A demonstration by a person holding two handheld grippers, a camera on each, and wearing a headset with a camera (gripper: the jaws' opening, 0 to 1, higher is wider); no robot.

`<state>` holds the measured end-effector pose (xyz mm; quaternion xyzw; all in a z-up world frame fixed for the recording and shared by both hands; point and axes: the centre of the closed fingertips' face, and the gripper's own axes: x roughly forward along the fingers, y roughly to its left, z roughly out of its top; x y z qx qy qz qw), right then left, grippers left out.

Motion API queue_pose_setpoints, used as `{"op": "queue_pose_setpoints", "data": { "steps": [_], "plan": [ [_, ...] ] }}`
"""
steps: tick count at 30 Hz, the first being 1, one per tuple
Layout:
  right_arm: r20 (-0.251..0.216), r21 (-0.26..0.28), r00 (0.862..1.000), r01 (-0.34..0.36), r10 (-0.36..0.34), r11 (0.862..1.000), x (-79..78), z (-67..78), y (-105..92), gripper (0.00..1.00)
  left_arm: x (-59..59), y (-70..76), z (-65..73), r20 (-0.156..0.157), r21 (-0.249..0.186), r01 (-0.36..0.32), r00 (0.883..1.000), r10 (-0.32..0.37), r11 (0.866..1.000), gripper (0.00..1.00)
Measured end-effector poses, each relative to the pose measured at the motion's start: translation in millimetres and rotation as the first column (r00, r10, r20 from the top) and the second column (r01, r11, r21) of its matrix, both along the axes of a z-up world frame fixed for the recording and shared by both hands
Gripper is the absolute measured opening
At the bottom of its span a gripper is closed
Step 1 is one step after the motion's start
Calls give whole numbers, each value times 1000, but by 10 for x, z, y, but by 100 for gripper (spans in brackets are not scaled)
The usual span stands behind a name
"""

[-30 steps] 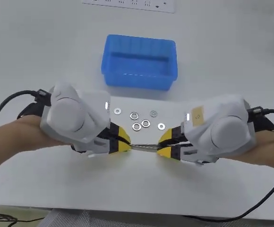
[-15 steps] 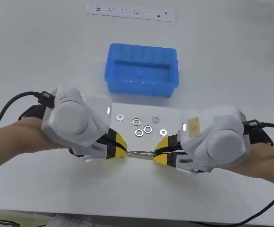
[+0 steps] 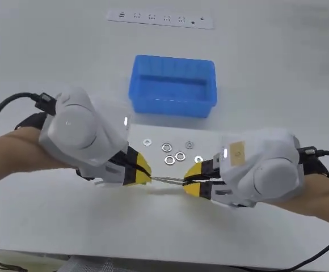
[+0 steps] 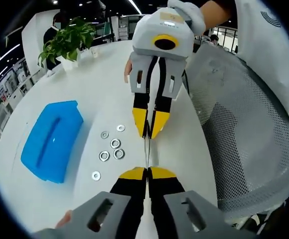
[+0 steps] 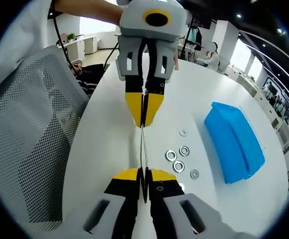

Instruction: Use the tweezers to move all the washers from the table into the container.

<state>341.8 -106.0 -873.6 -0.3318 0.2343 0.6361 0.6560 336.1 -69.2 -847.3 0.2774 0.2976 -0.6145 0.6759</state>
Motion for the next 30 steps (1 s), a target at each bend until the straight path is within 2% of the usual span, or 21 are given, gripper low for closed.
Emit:
{"op": "queue_pose_setpoints", "data": {
  "steps": [2,5,6,8,11,12,14,18,23,25,28,30],
  "plan": [
    [19,12,1000,1,-1,1000,12,35,15,7,9,-9,77,32,1,16,999,-16,1000,5],
    [47,21,999,-4,3,1000,19,75,27,7,1,-41,202,44,-20,21,999,-20,1000,5],
    [51,28,999,-2,0,1000,22,85,30,7,3,-69,281,49,-41,18,999,-16,999,5],
    [52,60,999,8,-11,998,27,121,55,7,-3,-126,413,46,-77,15,999,-12,997,5],
    [34,108,999,10,-14,994,0,148,99,7,-28,-189,512,48,-91,30,999,-25,995,5],
    [34,120,999,17,-21,993,6,150,109,7,-28,-219,532,62,-94,36,998,-31,995,5],
    [41,134,999,15,-21,991,3,158,104,7,-35,-239,536,63,-88,42,997,-37,995,5],
    [25,186,999,31,-36,982,-2,190,71,7,-38,-372,600,69,-131,50,997,-41,990,5],
    [25,205,999,34,-40,978,2,202,-8,7,-39,-566,641,81,-185,63,996,-49,981,5],
    [24,211,999,34,-40,977,2,203,-40,7,-40,-665,652,92,-219,71,994,-52,973,5],
    [19,220,999,38,-43,975,4,201,-81,6,-42,-749,652,107,-242,76,993,-51,967,5],
    [6,232,999,44,-47,972,10,203,-98,6,-27,-769,657,107,-256,67,993,-41,964,5]
  ]
}}
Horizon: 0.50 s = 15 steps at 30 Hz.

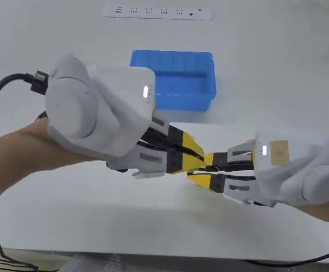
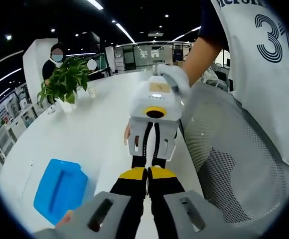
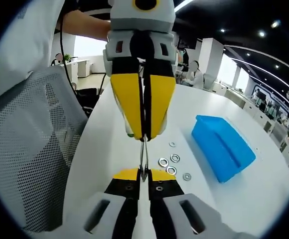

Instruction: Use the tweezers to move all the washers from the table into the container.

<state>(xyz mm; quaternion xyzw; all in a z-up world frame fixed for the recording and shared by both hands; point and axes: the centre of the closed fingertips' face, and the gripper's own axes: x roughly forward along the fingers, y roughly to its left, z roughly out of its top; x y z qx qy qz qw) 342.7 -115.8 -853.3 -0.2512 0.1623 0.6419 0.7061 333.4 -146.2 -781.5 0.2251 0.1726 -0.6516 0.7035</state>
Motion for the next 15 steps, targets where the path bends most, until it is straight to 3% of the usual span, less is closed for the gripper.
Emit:
{"op": "queue_pose_setpoints", "data": {
  "steps": [11,15],
  "plan": [
    [-4,10,1000,-22,22,1000,3,2,20,6,38,32,16,-20,-33,-35,999,34,999,5],
    [-7,11,1000,-21,21,1000,8,0,9,6,64,21,91,-16,-76,-51,999,50,996,7]
  ]
}}
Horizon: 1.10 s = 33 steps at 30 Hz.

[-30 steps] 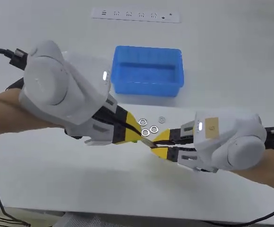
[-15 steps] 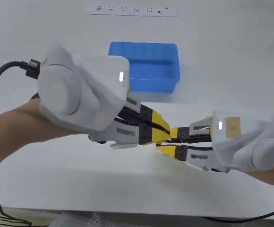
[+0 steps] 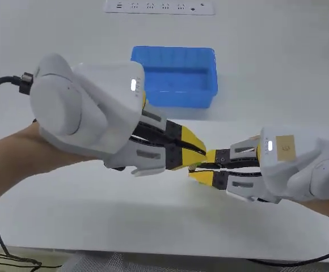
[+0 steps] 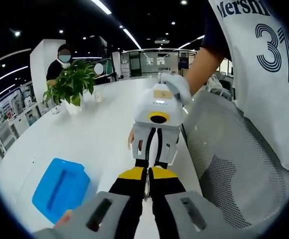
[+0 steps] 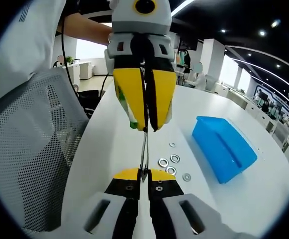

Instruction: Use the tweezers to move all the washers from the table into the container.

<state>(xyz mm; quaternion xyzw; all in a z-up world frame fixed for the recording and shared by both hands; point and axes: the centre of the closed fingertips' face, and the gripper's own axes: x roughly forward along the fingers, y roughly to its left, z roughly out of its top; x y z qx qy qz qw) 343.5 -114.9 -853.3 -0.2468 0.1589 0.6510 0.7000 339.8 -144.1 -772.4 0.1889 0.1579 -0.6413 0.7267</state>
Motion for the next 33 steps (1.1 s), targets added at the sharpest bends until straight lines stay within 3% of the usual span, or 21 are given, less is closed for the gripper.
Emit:
{"op": "queue_pose_setpoints", "data": {
  "steps": [18,27,29,33],
  "plan": [
    [-10,-8,1000,-6,6,1000,0,0,13,6,-18,102,-62,-20,22,8,1000,-7,1000,6],
    [-13,-14,1000,-9,9,1000,1,-4,12,6,-28,96,-60,-13,25,24,1000,-24,999,5],
    [-5,-22,1000,-12,11,1000,4,-4,18,7,-20,106,-60,4,36,28,1000,-29,999,5],
    [12,-29,1000,-9,9,1000,30,27,34,7,-22,139,-37,5,39,27,1000,-27,999,5]
  ]
}}
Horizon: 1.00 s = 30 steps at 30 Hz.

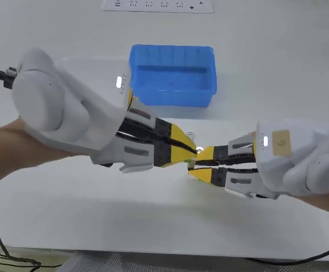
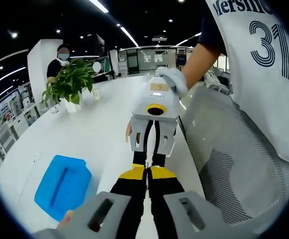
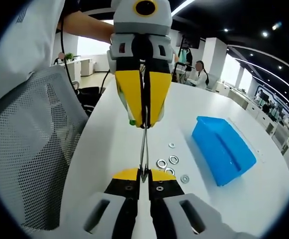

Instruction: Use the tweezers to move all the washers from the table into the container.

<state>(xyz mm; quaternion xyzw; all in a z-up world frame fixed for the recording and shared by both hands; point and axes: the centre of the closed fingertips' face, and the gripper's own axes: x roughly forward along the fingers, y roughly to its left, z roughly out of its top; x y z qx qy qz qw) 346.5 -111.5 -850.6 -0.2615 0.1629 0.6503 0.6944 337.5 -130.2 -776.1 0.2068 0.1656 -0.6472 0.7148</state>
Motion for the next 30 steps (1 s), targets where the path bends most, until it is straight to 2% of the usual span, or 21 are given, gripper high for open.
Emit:
{"op": "queue_pose_setpoints", "data": {
  "steps": [8,13,22,30],
  "plan": [
    [24,9,1000,-13,13,1000,-7,77,74,7,0,78,71,-6,2,-2,1000,2,1000,5],
    [42,10,999,-12,11,1000,9,88,83,9,11,92,81,-30,-4,8,1000,-8,1000,5],
    [55,17,998,7,-8,1000,64,112,81,10,61,87,106,-29,-8,11,1000,-11,1000,5],
    [62,6,996,60,-60,998,204,94,-34,10,194,-1,83,-34,-30,6,999,-7,1000,5]
  ]
}}
